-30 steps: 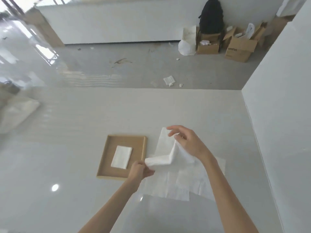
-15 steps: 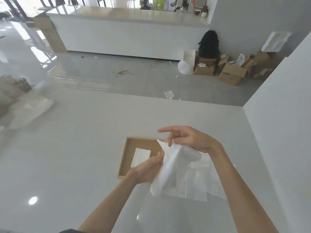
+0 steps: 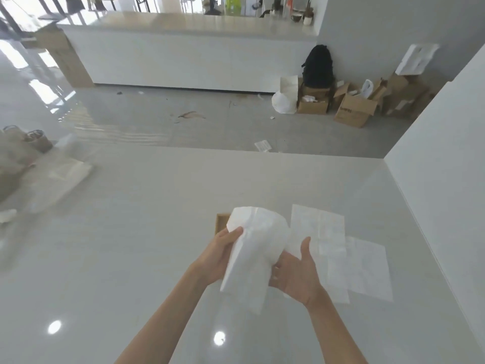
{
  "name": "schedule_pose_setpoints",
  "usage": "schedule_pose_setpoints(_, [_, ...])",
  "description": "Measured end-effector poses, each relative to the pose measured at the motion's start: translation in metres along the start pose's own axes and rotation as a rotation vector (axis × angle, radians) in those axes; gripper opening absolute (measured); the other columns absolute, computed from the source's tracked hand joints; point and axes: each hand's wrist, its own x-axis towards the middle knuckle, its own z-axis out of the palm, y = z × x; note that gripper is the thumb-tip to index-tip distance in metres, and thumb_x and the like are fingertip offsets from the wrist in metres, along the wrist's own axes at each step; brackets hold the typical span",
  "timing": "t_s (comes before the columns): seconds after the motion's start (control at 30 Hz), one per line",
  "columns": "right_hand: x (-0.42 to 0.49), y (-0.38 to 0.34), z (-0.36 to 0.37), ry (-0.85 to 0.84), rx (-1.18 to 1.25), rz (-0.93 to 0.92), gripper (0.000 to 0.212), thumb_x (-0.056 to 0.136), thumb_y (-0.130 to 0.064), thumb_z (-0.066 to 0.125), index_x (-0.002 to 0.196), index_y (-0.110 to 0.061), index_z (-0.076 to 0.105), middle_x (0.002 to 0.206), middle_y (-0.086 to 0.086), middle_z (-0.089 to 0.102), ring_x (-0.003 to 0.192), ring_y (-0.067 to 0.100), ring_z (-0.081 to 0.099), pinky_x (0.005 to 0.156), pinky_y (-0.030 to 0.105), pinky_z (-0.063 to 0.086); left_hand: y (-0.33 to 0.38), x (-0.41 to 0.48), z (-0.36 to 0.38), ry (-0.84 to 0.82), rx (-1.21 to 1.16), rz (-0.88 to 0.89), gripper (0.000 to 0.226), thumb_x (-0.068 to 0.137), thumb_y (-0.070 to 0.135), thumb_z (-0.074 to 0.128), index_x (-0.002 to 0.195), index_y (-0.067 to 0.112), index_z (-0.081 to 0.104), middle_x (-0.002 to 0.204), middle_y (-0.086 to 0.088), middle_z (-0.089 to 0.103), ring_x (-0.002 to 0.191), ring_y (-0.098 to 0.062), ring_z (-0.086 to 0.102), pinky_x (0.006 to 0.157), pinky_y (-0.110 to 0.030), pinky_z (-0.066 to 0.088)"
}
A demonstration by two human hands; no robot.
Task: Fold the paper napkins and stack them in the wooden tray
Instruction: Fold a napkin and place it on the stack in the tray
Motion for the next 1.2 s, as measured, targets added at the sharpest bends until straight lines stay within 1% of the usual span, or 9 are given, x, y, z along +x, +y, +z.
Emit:
schedule_pose_setpoints(0.1, [0.0,0.001,0.019,0.076,-0.322,-0.111,0.055,0.101,-0.041,0.052,0.147,-0.01,0.05,0.14,0.017,0.062,0.124,0.035,0.063,0.096,0.053,0.054,0.006,-0.008,-0.018,0.151,0.163,0.027,0.035,0.103,0.023,0.054,0.129,0.001,0.061,0.126,-0.024,0.067,0.11,-0.036,0.068,0.088,-0.044,0.057])
schedule_pose_setpoints(0.2, [-0.003,-0.022,0.02,0.132,-0.472,-0.178,0.047,0.094,-0.017,0.069,0.139,-0.007,0.057,0.132,0.016,0.068,0.123,0.036,0.064,0.106,0.061,0.046,0.011,-0.014,-0.028,0.273,0.302,0.063,0.03,0.101,0.019,0.058,0.126,0.003,0.06,0.123,-0.023,0.069,0.108,-0.034,0.069,0.089,-0.046,0.059])
schedule_pose_setpoints(0.3, [-0.012,-0.045,0.021,0.173,-0.478,-0.256,0.041,0.094,-0.013,0.068,0.134,-0.008,0.061,0.131,0.015,0.069,0.122,0.035,0.065,0.107,0.053,0.047,0.016,-0.019,-0.024,0.292,0.42,0.092,0.031,0.1,0.022,0.06,0.129,0.01,0.058,0.119,-0.014,0.073,0.107,-0.03,0.071,0.085,-0.043,0.06])
schedule_pose_setpoints(0.43, [-0.021,-0.063,0.024,0.203,-0.605,-0.316,0.034,0.095,-0.017,0.067,0.128,-0.012,0.065,0.125,0.013,0.072,0.116,0.034,0.068,0.103,0.053,0.051,0.016,-0.021,-0.005,0.229,0.401,0.13,0.034,0.096,0.016,0.066,0.129,0.016,0.057,0.119,-0.012,0.073,0.106,-0.027,0.073,0.08,-0.034,0.06])
schedule_pose_setpoints(0.53, [-0.028,-0.079,0.025,0.219,-0.634,-0.369,0.03,0.096,-0.017,0.067,0.125,-0.015,0.067,0.12,0.012,0.075,0.111,0.034,0.071,0.097,0.049,0.055,0.016,-0.02,0.007,0.204,0.434,0.191,0.04,0.09,0.006,0.071,0.127,0.014,0.059,0.117,-0.016,0.073,0.104,-0.03,0.073,0.078,-0.032,0.059])
schedule_pose_setpoints(0.7, [-0.038,-0.103,0.024,0.139,-0.748,-0.357,0.037,0.095,-0.008,0.067,0.13,-0.017,0.062,0.119,0.011,0.075,0.109,0.032,0.072,0.092,0.044,0.056,0.024,-0.012,0.024,0.264,0.455,0.293,0.04,0.091,0.004,0.07,0.128,0.012,0.058,0.115,-0.015,0.074,0.1,-0.03,0.074,0.072,-0.031,0.059])
schedule_pose_setpoints(0.8, [-0.042,-0.114,0.022,0.146,-0.73,-0.402,0.04,0.094,0.0,0.064,0.132,-0.014,0.06,0.117,0.009,0.076,0.106,0.03,0.073,0.085,0.04,0.059,0.031,-0.007,0.031,0.235,0.476,0.33,0.04,0.09,0.0,0.069,0.127,0.011,0.058,0.115,-0.013,0.075,0.102,-0.029,0.073,0.076,-0.033,0.059])
schedule_pose_setpoints(1.0, [-0.044,-0.137,0.021,0.125,-0.692,-0.473,0.045,0.092,0.005,0.063,0.132,-0.014,0.06,0.123,0.009,0.074,0.114,0.03,0.07,0.093,0.042,0.054,0.038,0.009,0.046,0.332,0.528,0.479,0.027,0.092,-0.003,0.065,0.116,0.011,0.066,0.109,-0.007,0.076,0.1,-0.023,0.073,0.077,-0.028,0.06])
schedule_pose_setpoints(1.2, [-0.037,-0.15,0.022,0.125,-0.666,-0.498,0.034,0.095,0.0,0.062,0.127,-0.008,0.065,0.121,0.011,0.074,0.111,0.03,0.071,0.094,0.041,0.055,0.038,0.025,0.046,0.336,0.505,0.492,0.025,0.093,0.0,0.065,0.116,0.008,0.069,0.113,-0.01,0.075,0.104,-0.025,0.072,0.089,-0.038,0.059])
